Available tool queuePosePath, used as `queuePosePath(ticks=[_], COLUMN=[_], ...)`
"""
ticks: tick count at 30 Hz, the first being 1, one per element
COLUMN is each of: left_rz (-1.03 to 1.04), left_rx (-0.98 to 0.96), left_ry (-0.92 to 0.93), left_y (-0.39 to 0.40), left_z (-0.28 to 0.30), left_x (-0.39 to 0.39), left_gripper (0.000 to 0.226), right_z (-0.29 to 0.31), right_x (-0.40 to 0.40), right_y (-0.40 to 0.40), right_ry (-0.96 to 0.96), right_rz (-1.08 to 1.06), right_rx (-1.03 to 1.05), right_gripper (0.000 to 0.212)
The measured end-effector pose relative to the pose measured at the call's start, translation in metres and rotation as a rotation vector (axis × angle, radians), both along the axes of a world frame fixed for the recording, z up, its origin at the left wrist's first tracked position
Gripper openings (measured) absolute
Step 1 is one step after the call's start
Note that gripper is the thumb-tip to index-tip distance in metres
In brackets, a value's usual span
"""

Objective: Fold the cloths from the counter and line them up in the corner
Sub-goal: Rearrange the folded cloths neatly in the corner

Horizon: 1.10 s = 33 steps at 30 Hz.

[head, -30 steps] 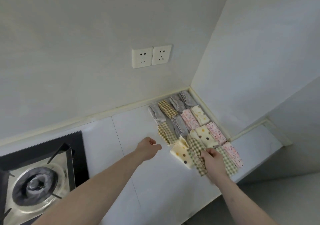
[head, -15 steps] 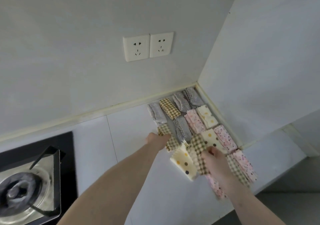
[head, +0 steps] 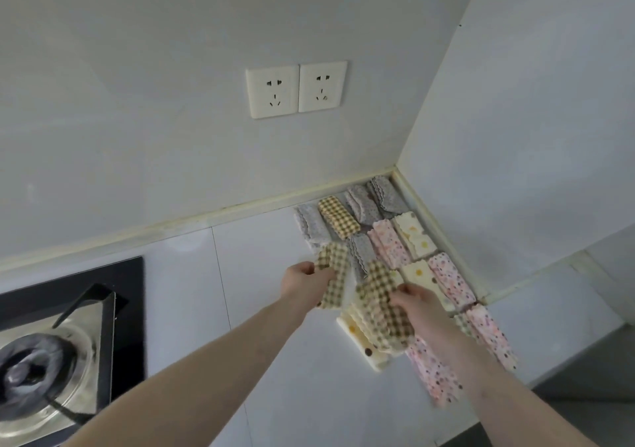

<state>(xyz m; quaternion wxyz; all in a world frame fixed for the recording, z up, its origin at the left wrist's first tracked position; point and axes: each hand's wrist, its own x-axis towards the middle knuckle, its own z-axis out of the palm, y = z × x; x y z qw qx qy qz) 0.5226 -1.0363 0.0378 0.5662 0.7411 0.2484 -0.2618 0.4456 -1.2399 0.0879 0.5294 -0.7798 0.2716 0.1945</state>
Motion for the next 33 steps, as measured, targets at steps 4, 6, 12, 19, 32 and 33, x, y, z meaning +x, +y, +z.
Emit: queuePosePath(ticks=[4, 6, 12, 19, 32, 33], left_rz=[0.091, 0.161, 0.267, 0.294, 0.233, 0.249], left_rx=[-0.118, -0.172, -0.254, -0.124, 0.071, 0.078], left_ry=[-0.159, -0.186, -0.211, -0.198, -0.129, -0.113], left_y=[0.015, 0.016, 0.014, 0.013, 0.031, 0.032], left_z=[0.012, 0.014, -0.001, -0.043, -0.033, -0.028], left_x=[0.017, 0.038, 0.095, 0.135, 0.109, 0.097], left_gripper=[0.021, 0.021, 0.009, 0.006, 0.066, 0.068], right_z=[0.002, 0.001, -0.021, -0.063, -0.075, -0.073], right_x=[0.048, 0.074, 0.15, 0.223, 0.19, 0.179], right_y=[-0.01, -0.008, 0.004, 0.022, 0.023, 0.017], right_ry=[-0.078, -0.13, -0.239, -0.338, -0.642, -0.648], right_rz=[-0.21, -0.223, -0.147, 0.045, 0.032, 0.018], right_rx=[0.166, 0.204, 0.26, 0.024, -0.47, -0.486], right_gripper=[0.011, 0.013, 0.021, 0.039, 0.029, 0.028])
